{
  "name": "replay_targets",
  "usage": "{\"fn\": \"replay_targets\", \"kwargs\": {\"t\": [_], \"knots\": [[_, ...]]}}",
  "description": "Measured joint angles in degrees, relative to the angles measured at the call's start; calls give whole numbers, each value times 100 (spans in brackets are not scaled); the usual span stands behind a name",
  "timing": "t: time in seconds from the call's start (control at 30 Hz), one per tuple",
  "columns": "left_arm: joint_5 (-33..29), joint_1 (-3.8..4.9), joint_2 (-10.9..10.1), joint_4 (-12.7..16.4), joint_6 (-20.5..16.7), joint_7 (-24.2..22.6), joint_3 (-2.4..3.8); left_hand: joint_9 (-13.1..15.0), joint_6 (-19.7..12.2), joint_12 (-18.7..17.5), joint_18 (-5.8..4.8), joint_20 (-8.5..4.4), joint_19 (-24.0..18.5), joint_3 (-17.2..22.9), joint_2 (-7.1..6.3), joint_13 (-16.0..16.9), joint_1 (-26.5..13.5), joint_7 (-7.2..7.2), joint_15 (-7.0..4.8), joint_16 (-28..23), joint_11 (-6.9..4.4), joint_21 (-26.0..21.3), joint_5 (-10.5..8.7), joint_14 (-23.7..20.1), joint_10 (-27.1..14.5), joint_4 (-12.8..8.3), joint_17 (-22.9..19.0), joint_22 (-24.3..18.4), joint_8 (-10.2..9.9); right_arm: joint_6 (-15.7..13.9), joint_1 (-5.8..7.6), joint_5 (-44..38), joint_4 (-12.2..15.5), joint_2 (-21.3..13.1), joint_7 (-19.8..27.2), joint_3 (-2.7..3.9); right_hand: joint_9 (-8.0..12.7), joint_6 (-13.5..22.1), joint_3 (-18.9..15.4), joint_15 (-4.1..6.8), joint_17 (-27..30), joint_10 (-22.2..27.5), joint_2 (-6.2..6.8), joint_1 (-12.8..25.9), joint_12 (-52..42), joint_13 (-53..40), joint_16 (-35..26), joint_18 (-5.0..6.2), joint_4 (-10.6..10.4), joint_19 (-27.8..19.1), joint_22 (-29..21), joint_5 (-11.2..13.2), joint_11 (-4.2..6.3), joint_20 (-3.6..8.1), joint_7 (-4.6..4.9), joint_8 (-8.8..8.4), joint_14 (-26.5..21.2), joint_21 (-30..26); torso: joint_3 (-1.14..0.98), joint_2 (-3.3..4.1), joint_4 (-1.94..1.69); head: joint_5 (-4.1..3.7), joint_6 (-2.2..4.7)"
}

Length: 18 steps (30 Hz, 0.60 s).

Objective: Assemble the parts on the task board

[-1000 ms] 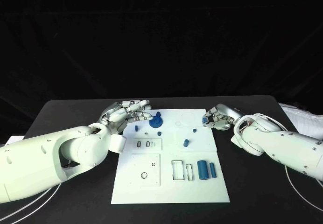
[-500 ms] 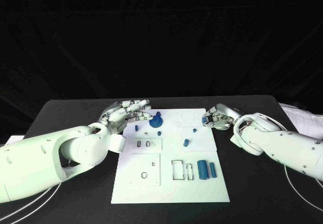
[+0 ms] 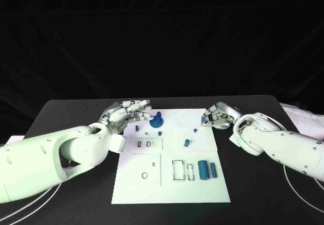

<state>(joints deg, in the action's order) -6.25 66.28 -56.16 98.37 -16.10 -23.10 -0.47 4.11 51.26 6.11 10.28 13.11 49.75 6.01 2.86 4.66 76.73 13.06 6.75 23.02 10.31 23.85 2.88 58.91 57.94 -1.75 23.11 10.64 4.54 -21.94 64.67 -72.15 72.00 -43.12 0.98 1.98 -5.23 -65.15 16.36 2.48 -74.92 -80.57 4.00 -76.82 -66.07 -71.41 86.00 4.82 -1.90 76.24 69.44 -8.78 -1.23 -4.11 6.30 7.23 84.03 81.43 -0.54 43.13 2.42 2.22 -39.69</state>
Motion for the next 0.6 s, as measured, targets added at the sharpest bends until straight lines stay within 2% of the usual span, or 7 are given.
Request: {"fn": "replay_targets", "kwargs": {"t": [0.33,0.6], "knots": [[0,0,-9,-17,3,13,-1,0,0,0,0,0,0,0,0,0,0,0,0,0,0,0,0,0,0,0,0,0,0,-230,34,115,557,-36,45,54,0,-2,-35,0,1,21,-54,54,0,28,0,0,3,21,-1,-44,21,21,-3,0,0,0,6,-10,-3,11,7],[0,0,-7,-57,5,16,-1,0,0,0,0,0,0,0,0,0,0,0,0,0,0,0,0,0,0,0,0,0,0,-240,49,-111,1037,195,-149,46,0,3,-57,0,1,21,-61,61,34,32,0,0,-9,21,-7,-76,20,21,-10,-42,0,0,7,-5,-9,97,-11]]}}
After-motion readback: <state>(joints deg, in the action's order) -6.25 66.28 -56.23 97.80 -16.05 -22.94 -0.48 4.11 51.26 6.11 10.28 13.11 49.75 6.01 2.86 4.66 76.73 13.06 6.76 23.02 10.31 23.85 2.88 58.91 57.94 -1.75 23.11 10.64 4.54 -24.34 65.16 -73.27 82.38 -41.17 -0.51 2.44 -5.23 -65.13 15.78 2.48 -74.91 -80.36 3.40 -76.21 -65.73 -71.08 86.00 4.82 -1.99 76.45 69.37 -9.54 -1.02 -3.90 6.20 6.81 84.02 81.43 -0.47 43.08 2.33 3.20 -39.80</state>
